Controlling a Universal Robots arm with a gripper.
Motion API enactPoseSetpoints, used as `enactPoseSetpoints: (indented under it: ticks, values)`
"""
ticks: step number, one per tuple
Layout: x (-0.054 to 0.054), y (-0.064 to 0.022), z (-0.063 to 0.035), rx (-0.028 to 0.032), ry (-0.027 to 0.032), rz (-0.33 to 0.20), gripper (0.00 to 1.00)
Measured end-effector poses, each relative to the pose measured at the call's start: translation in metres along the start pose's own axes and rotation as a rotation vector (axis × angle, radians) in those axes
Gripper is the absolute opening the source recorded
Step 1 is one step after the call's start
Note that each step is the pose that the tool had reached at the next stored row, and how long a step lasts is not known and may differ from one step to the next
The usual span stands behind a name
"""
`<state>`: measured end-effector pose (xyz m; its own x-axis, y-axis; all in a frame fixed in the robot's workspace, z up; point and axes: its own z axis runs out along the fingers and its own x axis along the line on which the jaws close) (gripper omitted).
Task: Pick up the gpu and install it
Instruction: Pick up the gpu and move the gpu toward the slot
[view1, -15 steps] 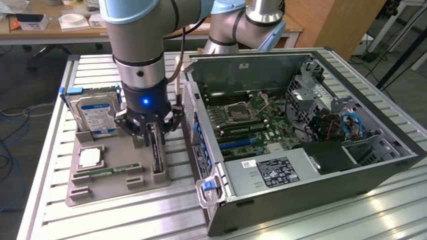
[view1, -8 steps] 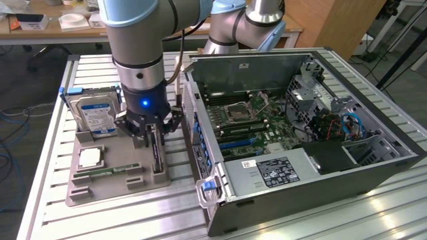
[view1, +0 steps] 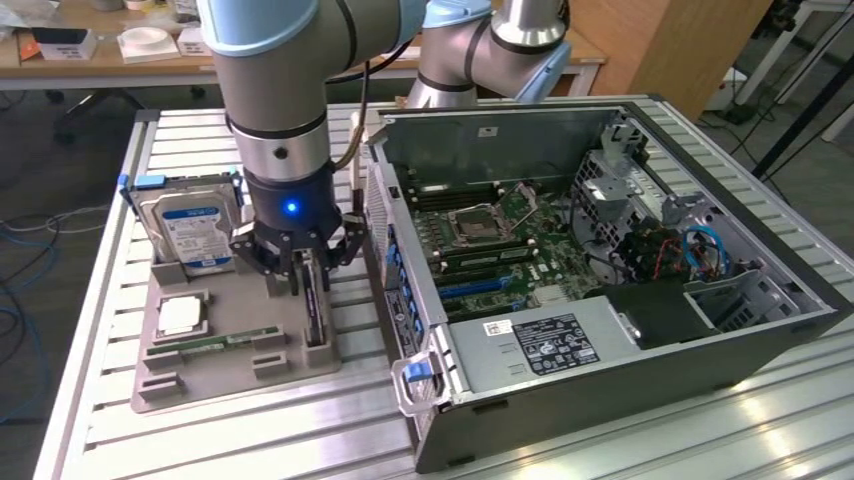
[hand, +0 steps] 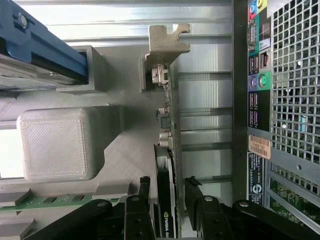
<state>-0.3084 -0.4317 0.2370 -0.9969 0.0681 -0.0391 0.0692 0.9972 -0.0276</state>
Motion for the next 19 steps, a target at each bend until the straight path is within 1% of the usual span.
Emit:
enactPoseSetpoints:
  ticks: [5, 6, 15, 16, 19]
  values:
    - [0.0, 0.0, 0.0, 0.0, 0.0, 0.0, 0.4]
    - [0.0, 0.0, 0.0, 0.0, 0.0, 0.0, 0.33]
    - [0.0, 0.0, 0.0, 0.0001, -0.0001, 0.0, 0.32]
    - [0.0, 0.0, 0.0, 0.0, 0.0, 0.0, 0.26]
    - [0.0, 0.0, 0.0, 0.0001, 0.0, 0.0, 0.26]
